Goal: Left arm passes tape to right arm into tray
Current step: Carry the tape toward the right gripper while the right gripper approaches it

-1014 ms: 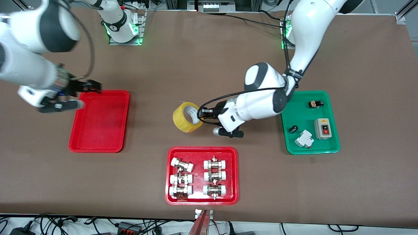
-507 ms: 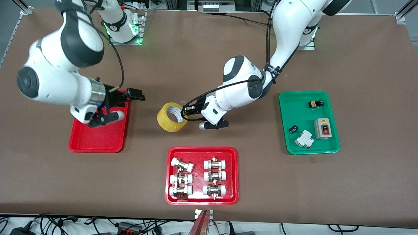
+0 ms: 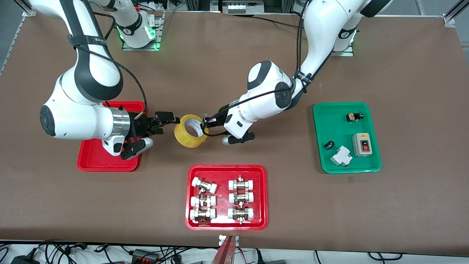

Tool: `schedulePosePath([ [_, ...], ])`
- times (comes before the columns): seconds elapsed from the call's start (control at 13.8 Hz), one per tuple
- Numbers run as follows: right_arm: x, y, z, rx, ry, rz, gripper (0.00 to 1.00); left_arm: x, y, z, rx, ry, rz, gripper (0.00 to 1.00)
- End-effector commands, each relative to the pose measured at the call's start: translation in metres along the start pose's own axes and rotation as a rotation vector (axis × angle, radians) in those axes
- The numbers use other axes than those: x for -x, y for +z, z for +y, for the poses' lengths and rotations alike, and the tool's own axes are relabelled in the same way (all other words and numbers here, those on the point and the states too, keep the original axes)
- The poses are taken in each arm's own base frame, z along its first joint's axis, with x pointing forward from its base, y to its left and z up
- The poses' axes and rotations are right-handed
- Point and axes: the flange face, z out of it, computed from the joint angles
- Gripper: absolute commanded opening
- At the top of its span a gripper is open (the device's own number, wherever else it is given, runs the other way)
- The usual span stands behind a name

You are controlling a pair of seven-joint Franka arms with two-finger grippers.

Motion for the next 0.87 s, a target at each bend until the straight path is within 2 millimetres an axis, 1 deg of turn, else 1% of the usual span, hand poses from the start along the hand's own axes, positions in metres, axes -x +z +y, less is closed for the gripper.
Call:
schedulePosePath([
  [0.0,-0.012,0.006,0.002,-0.014,-0.055,0.034,1.0,-0.002,0.0,0.007,0.02,-0.01,0.006,0.01],
  [0.22,-0.019,0.014,0.004,-0.064,-0.075,0.05,1.0,-0.004,0.005,0.004,0.015,-0.007,0.002,0.01],
  [0.43,-0.021,0.014,0.003,-0.101,-0.066,0.063,1.0,-0.003,0.005,0.004,0.017,-0.008,0.002,0.01],
  [0.58,-0.023,0.025,0.013,-0.104,-0.08,0.05,1.0,-0.004,0.004,0.004,0.019,-0.01,0.003,0.01],
  [0.8,-0.024,0.033,0.016,-0.107,-0.075,0.045,1.0,-0.006,0.002,0.005,0.021,-0.009,0.007,0.01],
])
